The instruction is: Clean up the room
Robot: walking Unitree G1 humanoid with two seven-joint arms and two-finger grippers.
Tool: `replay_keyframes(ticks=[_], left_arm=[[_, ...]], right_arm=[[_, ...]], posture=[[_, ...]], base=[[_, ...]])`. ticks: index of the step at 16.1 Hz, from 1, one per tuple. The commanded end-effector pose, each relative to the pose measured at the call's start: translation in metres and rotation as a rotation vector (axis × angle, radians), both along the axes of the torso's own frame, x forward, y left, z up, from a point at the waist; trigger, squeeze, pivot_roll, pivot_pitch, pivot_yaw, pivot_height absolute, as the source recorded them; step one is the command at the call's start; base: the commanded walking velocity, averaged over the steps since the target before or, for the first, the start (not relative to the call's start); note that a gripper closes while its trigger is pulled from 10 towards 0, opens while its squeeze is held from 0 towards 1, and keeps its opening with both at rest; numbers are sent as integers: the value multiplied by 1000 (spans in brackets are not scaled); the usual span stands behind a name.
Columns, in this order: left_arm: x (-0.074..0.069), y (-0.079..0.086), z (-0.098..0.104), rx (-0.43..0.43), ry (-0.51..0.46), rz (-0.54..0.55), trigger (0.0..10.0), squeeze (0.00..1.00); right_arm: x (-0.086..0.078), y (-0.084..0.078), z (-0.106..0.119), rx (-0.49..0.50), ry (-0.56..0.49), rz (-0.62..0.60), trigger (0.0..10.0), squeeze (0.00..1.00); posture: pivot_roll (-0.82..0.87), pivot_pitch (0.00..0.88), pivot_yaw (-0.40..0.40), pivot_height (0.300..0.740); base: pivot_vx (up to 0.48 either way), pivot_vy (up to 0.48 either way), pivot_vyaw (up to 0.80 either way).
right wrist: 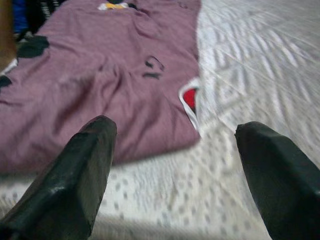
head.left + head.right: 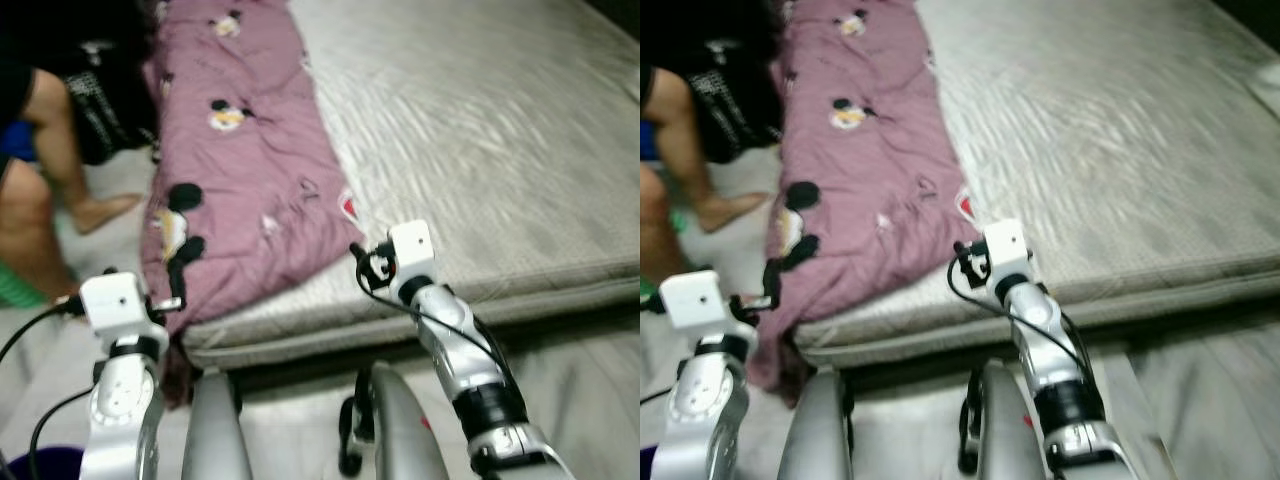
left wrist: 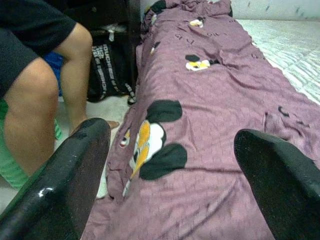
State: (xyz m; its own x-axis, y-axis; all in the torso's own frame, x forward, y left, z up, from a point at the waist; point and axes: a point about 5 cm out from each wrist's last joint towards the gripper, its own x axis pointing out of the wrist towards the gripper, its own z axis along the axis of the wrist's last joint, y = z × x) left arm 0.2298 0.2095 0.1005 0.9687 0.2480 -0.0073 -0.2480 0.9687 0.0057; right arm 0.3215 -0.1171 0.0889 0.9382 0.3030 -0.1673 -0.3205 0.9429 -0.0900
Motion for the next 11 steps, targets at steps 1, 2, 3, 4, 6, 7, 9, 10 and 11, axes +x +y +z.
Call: replay_keyframes(ticks=[1, 2, 3, 4, 6, 7, 9, 10, 11], left_arm=[[-1, 2, -2, -8, 11, 9, 10000, 0], [-1, 2, -2, -11, 12, 12, 10000, 0], [-2, 2, -3, -3, 17, 14, 10000, 0], [-2, 2, -3, -1, 18, 14, 10000, 0], [-3, 6, -7, -17, 35, 42, 10000, 0], [-3, 8, -7, -18, 36, 45, 10000, 0], [-3, 7, -7, -19, 34, 44, 10000, 0], [-2, 6, -6, -20, 34, 42, 10000, 0], [-1, 5, -6, -24, 33, 36, 10000, 0]], right_arm=[[0, -2, -2, -3, 7, -3, 10000, 0], [0, -2, -2, -4, 7, 0, 10000, 0], [0, -1, -2, -4, 7, 5, 10000, 0], [0, -1, -2, -4, 7, 6, 10000, 0], [-1, 1, -2, -6, 5, 18, 10000, 0], [-1, 1, -2, -4, 5, 22, 10000, 0], [-1, 2, -2, -2, 6, 25, 10000, 0], [-1, 2, -2, -1, 6, 26, 10000, 0], [-2, 2, -1, 2, 3, 30, 10000, 0]], posture=[[86, 193, -42, 612], [86, 195, -42, 612], [86, 195, -43, 612], [86, 195, -43, 612], [86, 195, -43, 607], [83, 201, -42, 592], [82, 202, -41, 572], [82, 202, -41, 562], [82, 202, -41, 553]], base=[[0, 0, 0], [0, 0, 0], [0, 0, 0], [0, 0, 0], [0, 0, 0], [0, 0, 0], [0, 0, 0], [0, 0, 0], [0, 0, 0]])
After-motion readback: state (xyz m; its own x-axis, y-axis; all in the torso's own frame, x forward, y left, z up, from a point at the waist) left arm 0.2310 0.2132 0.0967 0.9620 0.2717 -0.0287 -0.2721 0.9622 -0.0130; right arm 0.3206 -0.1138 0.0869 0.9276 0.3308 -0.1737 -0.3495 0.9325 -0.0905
